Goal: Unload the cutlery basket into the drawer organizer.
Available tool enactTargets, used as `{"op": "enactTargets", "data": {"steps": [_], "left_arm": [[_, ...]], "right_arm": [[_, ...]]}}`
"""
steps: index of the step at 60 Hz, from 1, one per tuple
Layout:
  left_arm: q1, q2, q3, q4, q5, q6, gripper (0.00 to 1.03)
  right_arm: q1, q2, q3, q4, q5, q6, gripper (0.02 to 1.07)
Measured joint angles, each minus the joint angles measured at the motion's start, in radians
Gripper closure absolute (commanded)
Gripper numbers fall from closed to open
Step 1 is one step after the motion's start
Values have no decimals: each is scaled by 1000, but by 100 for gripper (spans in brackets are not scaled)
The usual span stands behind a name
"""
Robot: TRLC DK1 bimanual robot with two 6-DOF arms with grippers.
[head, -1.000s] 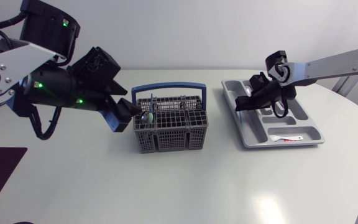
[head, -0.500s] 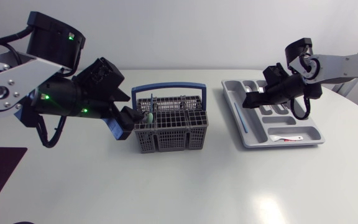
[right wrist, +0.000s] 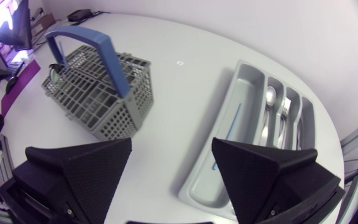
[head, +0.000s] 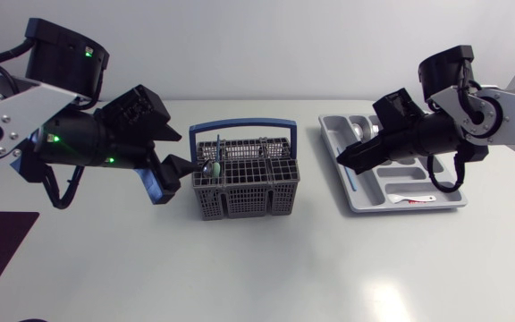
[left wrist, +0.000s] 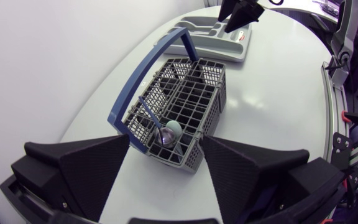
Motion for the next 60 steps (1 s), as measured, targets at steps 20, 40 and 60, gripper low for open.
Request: {"op": "enactTargets", "data": {"steps": [20, 40, 60], "left_arm": [[53, 0, -80, 78, 42, 7, 5], [95, -32, -161, 142, 85, 8, 5], [119, -33, -183, 164, 103, 22, 5]], "right_arm": [[240, -48, 21, -45, -48, 134, 18], [387, 96, 177, -47, -77, 239, 18], [415, 261, 311, -49, -100, 291, 25]]}}
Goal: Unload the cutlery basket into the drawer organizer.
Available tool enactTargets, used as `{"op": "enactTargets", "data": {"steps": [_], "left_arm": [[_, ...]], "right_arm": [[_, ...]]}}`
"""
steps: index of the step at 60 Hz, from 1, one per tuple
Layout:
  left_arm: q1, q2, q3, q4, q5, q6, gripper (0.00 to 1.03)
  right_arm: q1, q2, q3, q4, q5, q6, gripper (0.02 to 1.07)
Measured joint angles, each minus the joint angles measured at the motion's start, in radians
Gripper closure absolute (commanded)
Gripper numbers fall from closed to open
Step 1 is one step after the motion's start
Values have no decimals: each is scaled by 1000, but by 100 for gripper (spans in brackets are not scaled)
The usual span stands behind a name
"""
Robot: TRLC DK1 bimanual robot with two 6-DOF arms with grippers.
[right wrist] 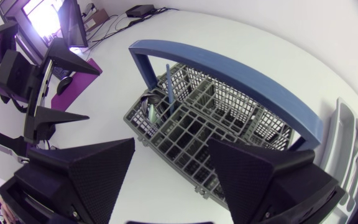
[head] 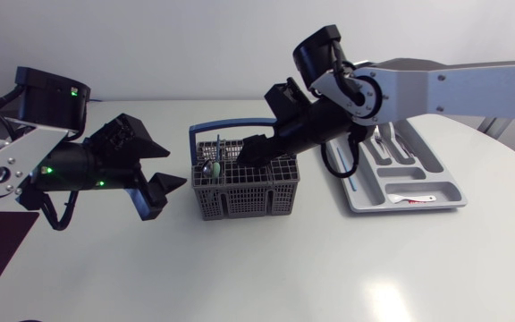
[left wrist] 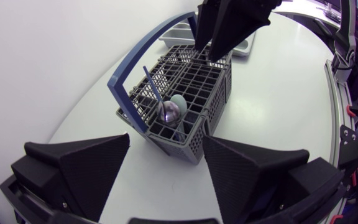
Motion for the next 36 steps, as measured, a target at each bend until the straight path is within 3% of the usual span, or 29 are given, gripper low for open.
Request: {"op": "enactTargets", "data": {"steps": [4, 18, 36], "left_arm": [[8, 0, -4, 2, 6, 3, 5], [56, -17, -24, 6, 37, 12, 5], [90, -21, -57, 18, 63, 30, 5]], "right_arm": [[18, 23, 22, 0, 0, 8, 25], [59, 97, 88, 1, 0, 45, 45], [74, 172, 130, 5, 2, 82, 54]]}}
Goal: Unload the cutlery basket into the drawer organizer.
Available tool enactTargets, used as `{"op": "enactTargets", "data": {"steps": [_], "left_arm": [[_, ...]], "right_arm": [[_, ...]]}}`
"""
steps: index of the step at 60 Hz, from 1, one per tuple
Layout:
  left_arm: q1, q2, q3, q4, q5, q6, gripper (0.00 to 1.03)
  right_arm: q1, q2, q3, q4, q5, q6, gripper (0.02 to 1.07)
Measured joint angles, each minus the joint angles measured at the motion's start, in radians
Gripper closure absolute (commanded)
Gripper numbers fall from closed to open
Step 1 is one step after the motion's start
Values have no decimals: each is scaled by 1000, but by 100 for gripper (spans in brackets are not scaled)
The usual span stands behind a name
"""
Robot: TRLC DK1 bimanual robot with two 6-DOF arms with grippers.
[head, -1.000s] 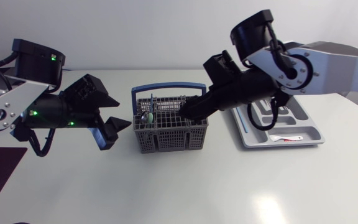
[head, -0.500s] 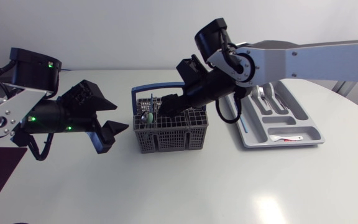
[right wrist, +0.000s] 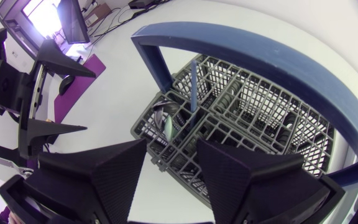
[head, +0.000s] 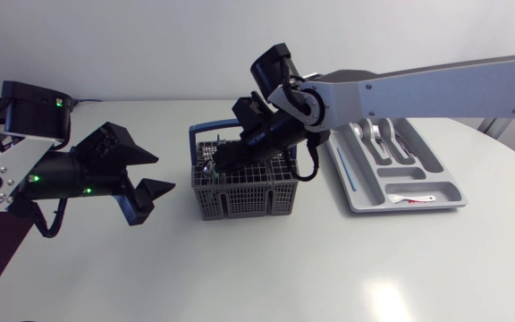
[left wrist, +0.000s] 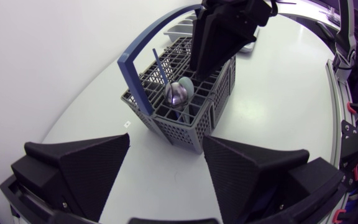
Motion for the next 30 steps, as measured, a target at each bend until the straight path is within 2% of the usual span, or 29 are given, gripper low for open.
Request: {"op": "enactTargets", "data": {"steps": [7, 17, 24, 30], "left_arm": [[6, -2, -5, 8, 4, 0, 5], [20, -3, -5, 8, 18, 5, 5], [26, -3, -5, 8, 19, 8, 5], [28, -3, -5, 8, 19, 11, 5]], "right_arm": [[0, 21, 22, 1, 3, 3, 61], [0, 39, 41, 6, 3, 8, 63], [0, 46, 46, 8, 3, 16, 71], [4, 50, 47, 8, 3, 23, 71]]}}
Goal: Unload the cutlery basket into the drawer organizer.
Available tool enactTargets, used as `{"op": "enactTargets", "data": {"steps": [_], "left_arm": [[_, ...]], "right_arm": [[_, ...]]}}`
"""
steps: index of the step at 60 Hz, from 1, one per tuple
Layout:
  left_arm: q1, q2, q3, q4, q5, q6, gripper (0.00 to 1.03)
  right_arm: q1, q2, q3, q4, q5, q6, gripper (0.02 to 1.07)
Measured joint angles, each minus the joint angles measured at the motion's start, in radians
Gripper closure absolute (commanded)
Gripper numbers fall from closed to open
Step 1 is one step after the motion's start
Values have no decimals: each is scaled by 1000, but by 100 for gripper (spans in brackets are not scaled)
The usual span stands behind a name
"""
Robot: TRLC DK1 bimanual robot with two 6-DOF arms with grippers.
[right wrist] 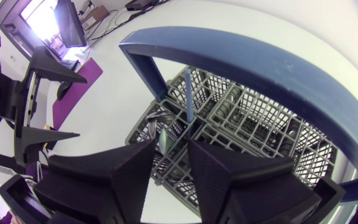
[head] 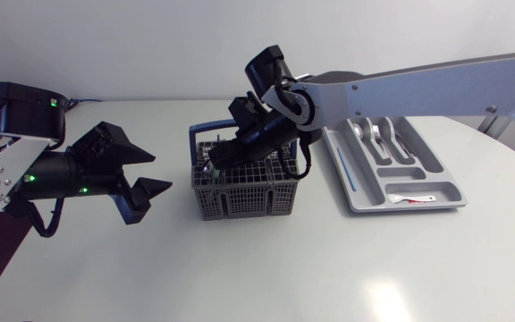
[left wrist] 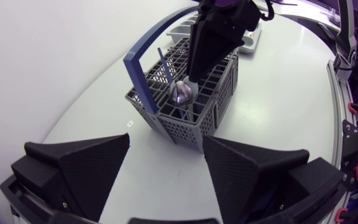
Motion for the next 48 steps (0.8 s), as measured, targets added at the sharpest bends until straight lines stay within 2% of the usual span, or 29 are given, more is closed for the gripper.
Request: {"op": "enactTargets", "data": {"steps": [7, 11, 19, 39, 48], "left_arm": [[0, 0, 0, 8, 2, 0, 5], [0, 0, 0, 12, 3, 0, 5], [0, 0, 0, 14, 3, 1, 5], [5, 1, 0, 15, 7, 12, 5], [5, 1, 0, 15, 11, 12, 5]], "right_arm": [[5, 3, 1, 0, 0, 0, 71], [9, 3, 2, 0, 0, 0, 79], [11, 3, 7, 0, 0, 0, 84], [15, 13, 12, 7, -1, 0, 87], [16, 16, 12, 8, -5, 0, 92]]}}
